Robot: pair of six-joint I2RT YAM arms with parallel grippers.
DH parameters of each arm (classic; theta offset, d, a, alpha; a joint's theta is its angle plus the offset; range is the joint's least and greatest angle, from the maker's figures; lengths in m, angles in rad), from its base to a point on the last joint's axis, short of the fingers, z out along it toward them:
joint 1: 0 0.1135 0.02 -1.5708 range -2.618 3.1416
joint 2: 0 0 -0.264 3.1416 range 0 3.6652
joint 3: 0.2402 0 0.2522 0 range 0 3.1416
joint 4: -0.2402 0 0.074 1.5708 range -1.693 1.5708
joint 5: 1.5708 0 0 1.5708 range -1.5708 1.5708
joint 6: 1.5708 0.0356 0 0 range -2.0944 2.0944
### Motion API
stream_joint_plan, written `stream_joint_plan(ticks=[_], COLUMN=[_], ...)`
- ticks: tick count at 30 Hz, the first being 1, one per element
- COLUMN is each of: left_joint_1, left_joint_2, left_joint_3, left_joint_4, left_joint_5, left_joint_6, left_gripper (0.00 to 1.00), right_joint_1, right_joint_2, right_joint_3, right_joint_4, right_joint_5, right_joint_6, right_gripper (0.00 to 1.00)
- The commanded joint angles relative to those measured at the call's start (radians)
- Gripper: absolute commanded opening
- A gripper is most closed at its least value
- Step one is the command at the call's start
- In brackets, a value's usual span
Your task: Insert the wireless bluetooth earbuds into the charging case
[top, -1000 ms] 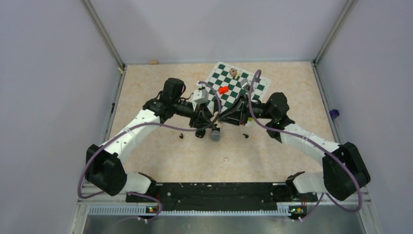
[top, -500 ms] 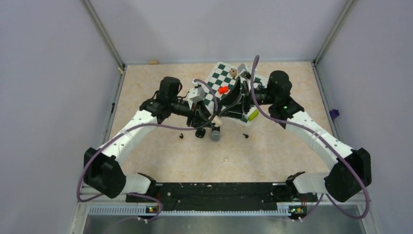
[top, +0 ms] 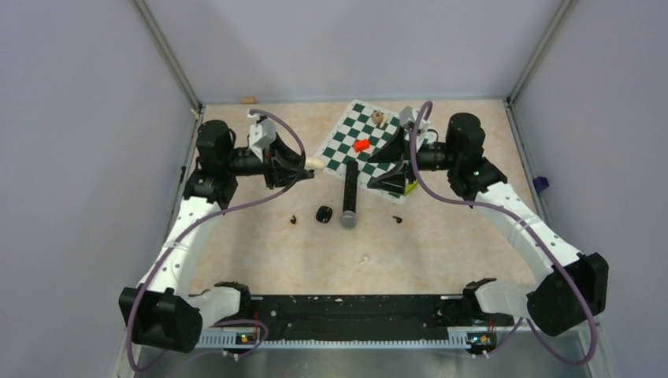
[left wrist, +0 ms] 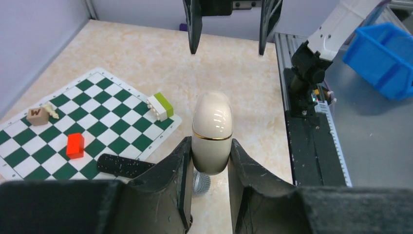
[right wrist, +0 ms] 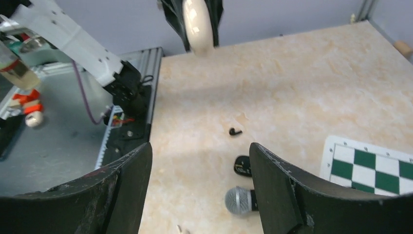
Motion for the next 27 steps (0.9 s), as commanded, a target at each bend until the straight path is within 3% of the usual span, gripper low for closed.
stream_joint_plan(ticks=[1,5,7,12,16,20,23,27], left_joint_1=[0.019,0.012,-0.015,-0.074,-0.125,-0.185,-0.216,-0.222], left_joint_2=[-0.041,0.006,0.043,0.056,0.029,0.070,0.106,0.157], left_joint_3=[-0.118,-0.380,-0.436,-0.471,-0.529,-0.581,-0.577,-0.555], left_joint_4=[0.427,1.209,1.381,1.356,1.291,1.367,1.333,1.369], left_joint_5=[-0.025,-0.165,-0.223,-0.217,-0.213,-0.173,-0.135,-0.124], left_joint_6=[-0.353,-0.793,-0.868,-0.805,-0.663,-0.569,-0.479,-0.518], left_gripper=[0.00,0.00,0.00,0.00,0.00,0.00,0.00,0.00], right_joint_1=[0.029,0.089,0.101,0.101,0.101,0.103,0.120,0.157], right_joint_2=[-0.010,-0.009,-0.007,-0.020,-0.011,0.047,0.070,0.092], right_joint_3=[-0.090,-0.198,-0.219,-0.231,-0.291,-0.326,-0.365,-0.378], right_joint_4=[0.038,0.192,0.245,0.339,0.497,0.659,0.829,0.877], right_joint_5=[0.127,0.172,0.182,0.177,0.170,0.171,0.122,0.109], right_joint_6=[-0.172,-0.166,-0.136,-0.001,0.100,0.230,0.342,0.373], right_gripper=[0.73,0.78,0.80,0.80,0.81,0.81,0.81,0.81])
